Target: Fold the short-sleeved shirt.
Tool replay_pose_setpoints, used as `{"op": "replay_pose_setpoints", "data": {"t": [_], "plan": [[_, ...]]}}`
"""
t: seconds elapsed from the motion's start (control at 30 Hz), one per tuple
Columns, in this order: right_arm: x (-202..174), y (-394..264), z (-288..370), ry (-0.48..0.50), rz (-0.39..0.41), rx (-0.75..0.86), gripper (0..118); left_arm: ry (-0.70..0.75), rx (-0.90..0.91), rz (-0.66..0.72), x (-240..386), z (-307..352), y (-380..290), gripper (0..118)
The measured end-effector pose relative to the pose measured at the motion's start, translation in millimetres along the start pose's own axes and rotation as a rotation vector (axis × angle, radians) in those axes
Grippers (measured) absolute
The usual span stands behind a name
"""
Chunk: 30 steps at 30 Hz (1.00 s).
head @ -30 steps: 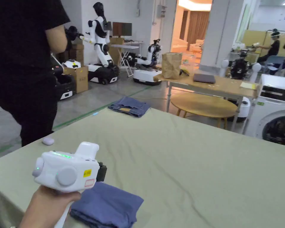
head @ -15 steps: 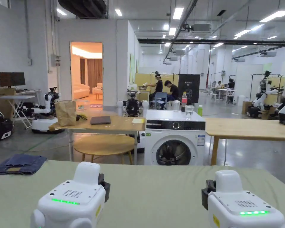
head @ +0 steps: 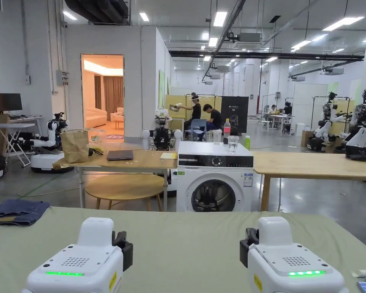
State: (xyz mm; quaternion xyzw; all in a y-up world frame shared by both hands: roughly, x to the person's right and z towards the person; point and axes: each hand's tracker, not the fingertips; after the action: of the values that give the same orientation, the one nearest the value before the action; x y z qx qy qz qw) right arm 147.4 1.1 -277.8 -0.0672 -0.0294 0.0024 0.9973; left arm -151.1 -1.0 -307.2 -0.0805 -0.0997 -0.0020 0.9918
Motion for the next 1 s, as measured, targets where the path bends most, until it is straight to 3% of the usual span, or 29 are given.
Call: {"op": "replay_pose_setpoints", "data": {"t": [0.07, 0.1, 0.17, 0.2, 0.23, 0.3, 0.53, 0.63, 0.7, 0.83, 1.0], "plan": [[-2.4, -1.3, 0.7, 0.0, 0.007, 0.001, 17, -0.007, 0.007, 0.007, -1.2, 2.7, -1.2, 44], [-2.6, -1.7, 0.7, 0.001, 0.008, 0.0, 42, -0.012, 0.013, 0.008, 1.5, 2.9, -1.3, 62], [-2.3, -3.2, 0.2, 0.014, -0.001, -0.004, 83, -0.013, 0.02, -0.003, 4.0, 4.0, -0.5, 78], [-1.8, -4.1, 0.3, 0.016, -0.004, -0.003, 98, -0.01, 0.021, -0.014, 5.1, 4.4, -0.1, 89], [-1.3, -5.2, 1.1, 0.015, -0.012, 0.007, 103, -0.006, 0.027, -0.029, 7.1, 3.3, -0.9, 97], [-0.8, -5.4, 2.3, 0.001, -0.014, 0.023, 106, -0.01, 0.051, -0.036, 6.9, 4.3, -0.8, 109], [0.0, 0.3, 1.1, 0.005, 0.004, 0.013, 111, -0.012, 0.074, -0.024, 7.0, 8.0, 1.3, 109], [-1.3, 5.9, 1.1, 0.023, -0.036, -0.01, 111, -0.018, 0.07, -0.014, 6.4, 8.0, 1.8, 109], [-4.2, 10.6, 0.9, -0.041, -0.063, -0.039, 111, -0.017, 0.071, -0.012, 6.8, 7.4, 1.4, 109], [-4.2, 15.7, 4.8, -0.021, -0.088, -0.046, 111, -0.011, 0.072, -0.007, 6.2, 7.9, 0.4, 109], [-13.3, 20.0, 11.6, -0.074, -0.068, -0.039, 111, -0.009, 0.069, -0.006, 6.6, 9.0, 0.4, 109]]}}
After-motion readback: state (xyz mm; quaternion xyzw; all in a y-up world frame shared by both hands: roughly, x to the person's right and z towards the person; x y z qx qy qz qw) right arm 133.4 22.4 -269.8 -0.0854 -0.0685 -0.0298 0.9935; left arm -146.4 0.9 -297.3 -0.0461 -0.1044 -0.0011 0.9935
